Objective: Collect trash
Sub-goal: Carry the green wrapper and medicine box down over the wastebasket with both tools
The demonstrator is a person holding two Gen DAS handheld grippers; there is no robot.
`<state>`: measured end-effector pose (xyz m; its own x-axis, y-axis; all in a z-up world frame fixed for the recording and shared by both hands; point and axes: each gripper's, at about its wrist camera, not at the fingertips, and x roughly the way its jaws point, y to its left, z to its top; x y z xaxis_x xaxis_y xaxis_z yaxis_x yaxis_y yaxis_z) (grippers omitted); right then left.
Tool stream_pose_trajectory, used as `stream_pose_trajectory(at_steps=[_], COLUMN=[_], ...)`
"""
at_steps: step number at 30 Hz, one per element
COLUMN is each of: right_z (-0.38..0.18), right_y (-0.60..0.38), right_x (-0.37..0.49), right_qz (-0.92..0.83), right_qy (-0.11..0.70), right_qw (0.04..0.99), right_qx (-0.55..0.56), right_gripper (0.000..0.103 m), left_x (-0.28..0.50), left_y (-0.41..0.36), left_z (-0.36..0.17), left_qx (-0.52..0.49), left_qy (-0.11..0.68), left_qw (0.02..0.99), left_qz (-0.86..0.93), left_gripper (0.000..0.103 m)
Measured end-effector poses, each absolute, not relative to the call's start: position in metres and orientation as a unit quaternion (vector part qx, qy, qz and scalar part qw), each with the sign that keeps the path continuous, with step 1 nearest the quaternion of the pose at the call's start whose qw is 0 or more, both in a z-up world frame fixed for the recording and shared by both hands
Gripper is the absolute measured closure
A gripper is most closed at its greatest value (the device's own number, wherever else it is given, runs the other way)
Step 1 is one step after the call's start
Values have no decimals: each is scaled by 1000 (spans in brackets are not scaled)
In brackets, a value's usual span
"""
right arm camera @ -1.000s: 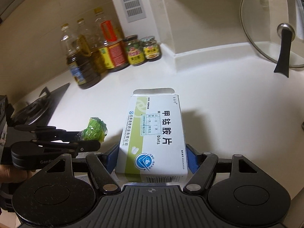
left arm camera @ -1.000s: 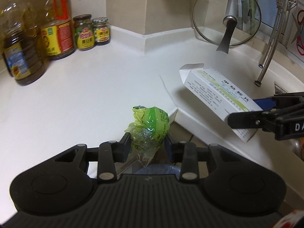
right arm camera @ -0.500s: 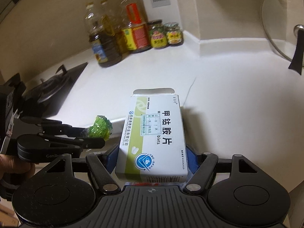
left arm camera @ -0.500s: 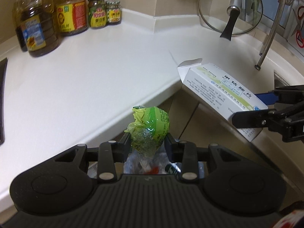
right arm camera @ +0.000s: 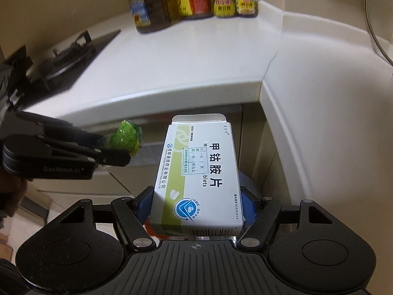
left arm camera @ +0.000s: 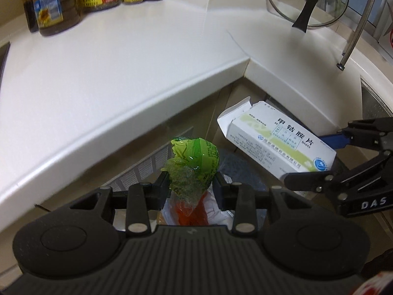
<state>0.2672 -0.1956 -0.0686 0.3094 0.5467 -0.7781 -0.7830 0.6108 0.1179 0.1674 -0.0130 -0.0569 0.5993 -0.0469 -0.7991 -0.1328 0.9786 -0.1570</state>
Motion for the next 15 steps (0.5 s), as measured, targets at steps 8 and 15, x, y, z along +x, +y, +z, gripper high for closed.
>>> stream_pose_trajectory(at_steps=[8,15], right_z=[-90,-105], right_y=[-191,-189], right_x=[264,268], right_qz=[408,404], right_qy=[412,418], right_qw=[791,784], right_qx=[-195,-218], right_gripper=[32,32], left_x=[173,181], left_y=[-16,-15], left_z=[-75,-89], left_qx=[-111,-120], left_qy=[464,479], left_qw=[879,870], left_qz=[15,10], left_gripper=[69,69])
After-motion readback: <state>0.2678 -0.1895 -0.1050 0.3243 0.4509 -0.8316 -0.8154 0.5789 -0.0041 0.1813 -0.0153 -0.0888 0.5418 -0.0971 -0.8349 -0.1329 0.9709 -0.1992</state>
